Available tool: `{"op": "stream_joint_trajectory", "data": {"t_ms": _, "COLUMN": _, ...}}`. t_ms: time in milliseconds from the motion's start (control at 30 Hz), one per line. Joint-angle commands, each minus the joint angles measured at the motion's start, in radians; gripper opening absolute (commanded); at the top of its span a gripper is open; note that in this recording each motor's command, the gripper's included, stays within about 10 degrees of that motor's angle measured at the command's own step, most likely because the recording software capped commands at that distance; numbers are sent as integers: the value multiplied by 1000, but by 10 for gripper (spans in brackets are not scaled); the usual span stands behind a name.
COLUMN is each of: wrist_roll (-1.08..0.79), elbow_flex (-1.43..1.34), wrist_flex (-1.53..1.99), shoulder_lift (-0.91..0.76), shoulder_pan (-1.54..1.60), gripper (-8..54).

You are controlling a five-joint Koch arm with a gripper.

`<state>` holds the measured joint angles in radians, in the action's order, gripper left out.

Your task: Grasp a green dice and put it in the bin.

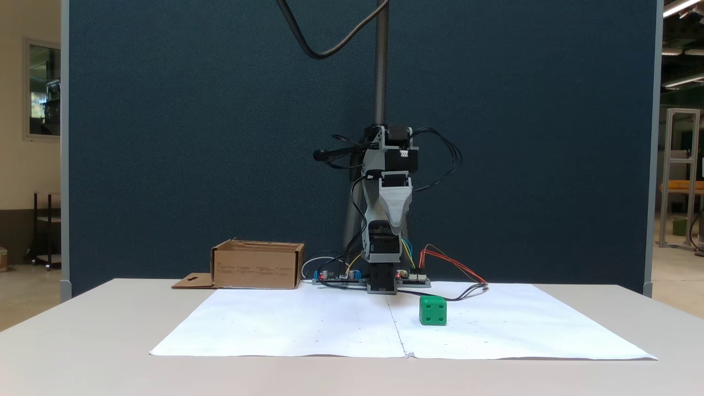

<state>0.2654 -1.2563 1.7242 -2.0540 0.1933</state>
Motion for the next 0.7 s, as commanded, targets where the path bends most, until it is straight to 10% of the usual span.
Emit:
{"op": "stream_joint_trajectory", "data": {"t_ms": 0, "wrist_roll": 103, "elbow_flex": 72, "wrist_flex": -15, "shoulder_lift": 9, "shoulder_pan": 46, "gripper": 425}}
{"op": "stream_joint_trajectory", "data": {"t_ms": 667, "wrist_roll": 192, "elbow_flex": 186, "wrist_flex": -287, "shoulder_lift": 324, "shoulder_pan": 252, "gripper": 424}}
